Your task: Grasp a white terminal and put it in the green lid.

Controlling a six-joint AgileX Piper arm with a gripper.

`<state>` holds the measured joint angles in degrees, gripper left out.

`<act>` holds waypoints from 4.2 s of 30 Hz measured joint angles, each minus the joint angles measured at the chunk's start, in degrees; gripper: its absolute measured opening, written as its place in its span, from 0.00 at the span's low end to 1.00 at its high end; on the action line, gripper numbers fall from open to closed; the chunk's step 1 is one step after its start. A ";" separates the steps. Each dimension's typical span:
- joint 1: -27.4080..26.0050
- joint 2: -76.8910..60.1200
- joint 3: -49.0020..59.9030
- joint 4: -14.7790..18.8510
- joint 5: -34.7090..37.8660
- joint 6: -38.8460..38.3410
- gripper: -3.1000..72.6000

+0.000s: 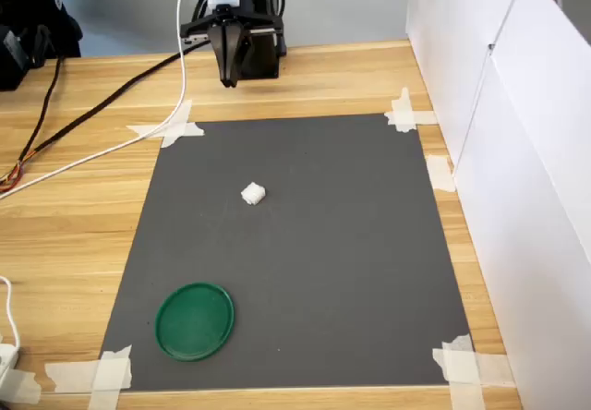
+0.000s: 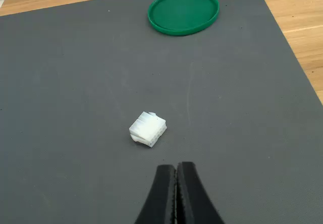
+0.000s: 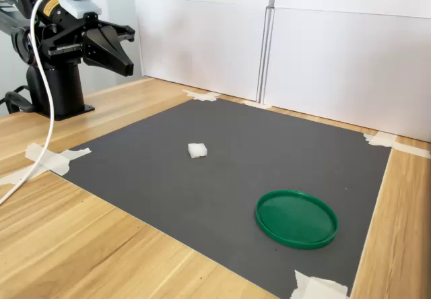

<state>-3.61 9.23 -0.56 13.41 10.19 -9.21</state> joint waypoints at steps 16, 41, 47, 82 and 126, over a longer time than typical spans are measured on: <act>0.00 0.00 -0.19 -0.06 0.51 -0.30 0.01; 0.00 37.98 -40.54 -2.56 30.82 -19.37 0.01; 0.00 47.24 -47.86 -1.94 39.94 -33.49 0.01; 0.07 73.00 -69.15 -4.13 59.75 -56.39 0.67; 5.30 82.16 -50.07 -7.54 30.75 -59.03 0.93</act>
<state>1.70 91.39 -50.62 5.87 40.94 -68.24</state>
